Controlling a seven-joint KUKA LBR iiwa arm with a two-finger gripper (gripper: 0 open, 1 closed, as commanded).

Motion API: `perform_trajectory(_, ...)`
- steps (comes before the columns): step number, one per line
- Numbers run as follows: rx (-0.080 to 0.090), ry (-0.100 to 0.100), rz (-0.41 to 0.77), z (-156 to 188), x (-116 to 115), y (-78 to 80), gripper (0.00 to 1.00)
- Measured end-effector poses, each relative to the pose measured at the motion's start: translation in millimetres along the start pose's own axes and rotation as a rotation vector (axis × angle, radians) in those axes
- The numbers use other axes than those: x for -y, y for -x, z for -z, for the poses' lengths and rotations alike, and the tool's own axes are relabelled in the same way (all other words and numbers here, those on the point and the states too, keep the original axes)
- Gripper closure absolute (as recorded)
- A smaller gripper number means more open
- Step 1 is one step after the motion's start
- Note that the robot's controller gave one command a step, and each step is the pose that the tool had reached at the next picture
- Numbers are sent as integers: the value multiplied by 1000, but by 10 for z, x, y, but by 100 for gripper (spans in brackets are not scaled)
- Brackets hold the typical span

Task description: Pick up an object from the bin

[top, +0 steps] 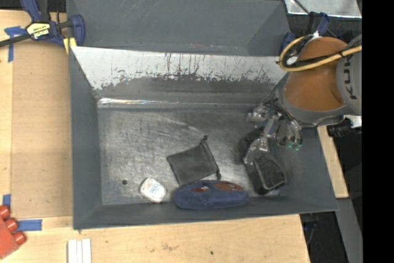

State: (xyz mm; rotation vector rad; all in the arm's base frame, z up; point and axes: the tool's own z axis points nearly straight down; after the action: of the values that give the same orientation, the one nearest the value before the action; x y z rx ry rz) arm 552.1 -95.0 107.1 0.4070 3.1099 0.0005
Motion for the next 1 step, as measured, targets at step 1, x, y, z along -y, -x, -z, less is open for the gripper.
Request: perform_trajectory(1,47,6,23,-288,21,-546,0)
